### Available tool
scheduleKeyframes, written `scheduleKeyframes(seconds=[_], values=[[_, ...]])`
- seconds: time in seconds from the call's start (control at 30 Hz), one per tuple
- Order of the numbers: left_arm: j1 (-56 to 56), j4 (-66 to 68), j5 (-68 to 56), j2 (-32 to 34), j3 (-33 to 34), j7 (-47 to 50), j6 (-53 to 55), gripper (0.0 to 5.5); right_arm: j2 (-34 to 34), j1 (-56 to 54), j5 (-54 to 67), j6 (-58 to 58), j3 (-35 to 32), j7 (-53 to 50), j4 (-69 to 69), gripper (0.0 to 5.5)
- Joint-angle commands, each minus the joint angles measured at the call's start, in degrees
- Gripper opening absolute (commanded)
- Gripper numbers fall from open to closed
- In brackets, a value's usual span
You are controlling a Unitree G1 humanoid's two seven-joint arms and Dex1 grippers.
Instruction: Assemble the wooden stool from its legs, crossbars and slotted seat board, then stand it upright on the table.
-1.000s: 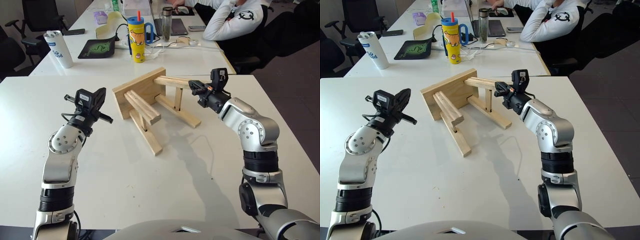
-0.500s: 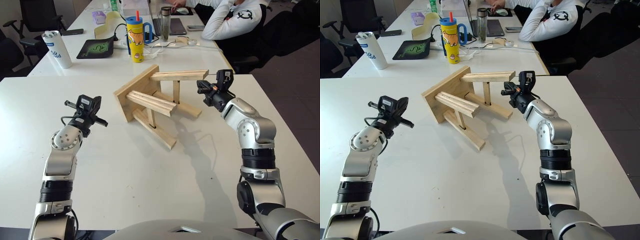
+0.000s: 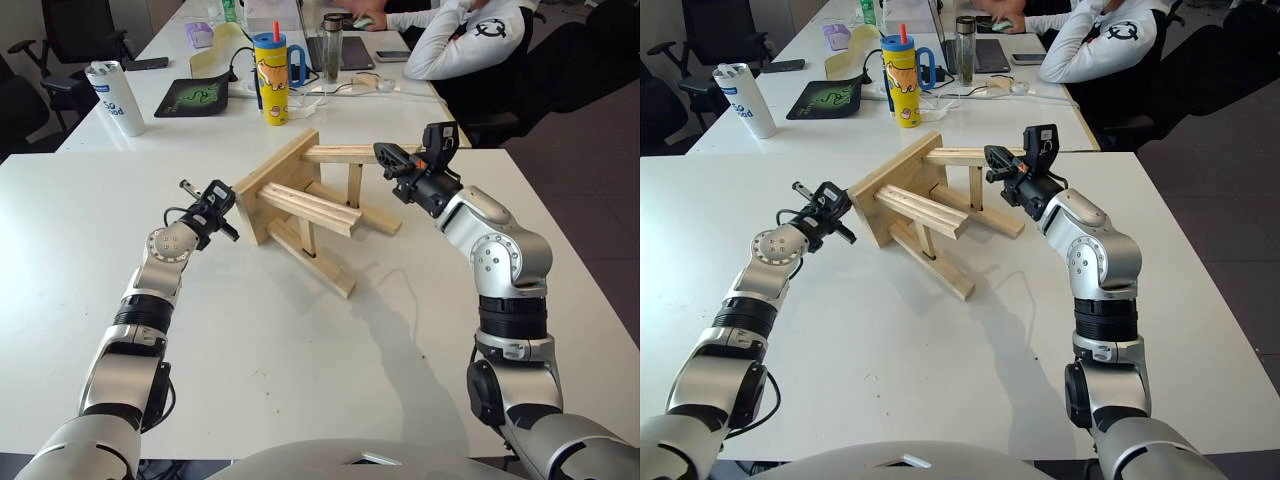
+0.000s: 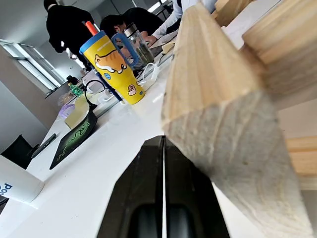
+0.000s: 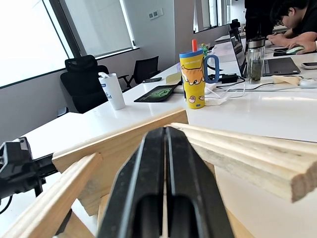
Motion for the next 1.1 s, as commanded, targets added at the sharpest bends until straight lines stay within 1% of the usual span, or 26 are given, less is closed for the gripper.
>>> scheduleKeyframes(seconds=[0.03, 0.1, 0.17, 0.23, 0.33, 0.43, 0.53, 0.63, 0.7, 0.8, 0.9, 1.03, 1.1], values=[[5.63, -18.99, -7.44, -3.82, -3.58, -8.79, 5.94, 0.01, -0.77, -4.51, 0.09, -1.79, -3.91, -1.14, 3.06, 0.0], [8.51, -29.25, -8.84, -5.36, -7.16, -10.78, 10.53, 0.01, -1.95, -7.93, -0.06, -3.49, -6.53, -1.63, 6.15, 0.0], [10.91, -39.51, -10.61, -7.98, -12.31, -12.24, 16.13, 0.01, -3.94, -12.14, -0.34, -5.81, -9.46, -2.23, 10.15, 0.0], [11.89, -45.66, -11.76, -10.7, -16.23, -12.31, 20.48, 0.01, -5.55, -15.13, -0.9, -7.45, -11.16, -2.68, 13.69, 0.0], [12.2, -50.15, -13.49, -13.41, -18.52, -11.55, 25.13, 0.01, -7.42, -16.28, -4.85, -8.93, -8.99, -2.88, 18.17, 0.0], [11.64, -49.45, -12.96, -12.87, -15.91, -9.79, 26.58, 0.01, -9.03, -14.51, -12.69, -7.43, -0.78, -2.63, 20.42, 0.0], [10.0, -49.14, -15.49, -12.4, -9.51, -7.59, 27.73, 0.01, -8.87, -12.73, -16.69, -6.23, 5.97, 0.22, 18.01, 0.0], [8.53, -49.87, -20.63, -12.48, -2.07, -5.64, 30.38, 0.01, -8.08, -12.87, -19.13, -5.32, 12.17, 4.2, 15.12, 0.0], [8.25, -49.42, -21.54, -11.95, 0.69, -4.38, 30.73, 0.01, -7.43, -13.85, -20.14, -2.92, 14.82, 6.03, 14.94, 0.0], [9.06, -47.63, -20.52, -11.65, 1.93, -2.64, 30.14, 0.01, -5.89, -16.16, -20.53, 1.72, 16.69, 6.99, 15.31, 0.0], [10.35, -47.61, -19.81, -12.24, 1.74, -1.04, 29.37, 0.01, -4.53, -18.69, -20.98, 5.94, 18.69, 9.06, 15.85, 0.0], [11.75, -47.78, -19.51, -12.98, 1.95, 1.08, 28.34, 0.01, -3.5, -22.89, -22.96, 10.33, 25.08, 14.59, 19.76, 0.0], [12.24, -48.05, -19.48, -12.88, 2.51, 1.82, 27.98, 0.01, -2.74, -24.8, -23.38, 11.39, 27.27, 17.12, 21.79, 0.0]])
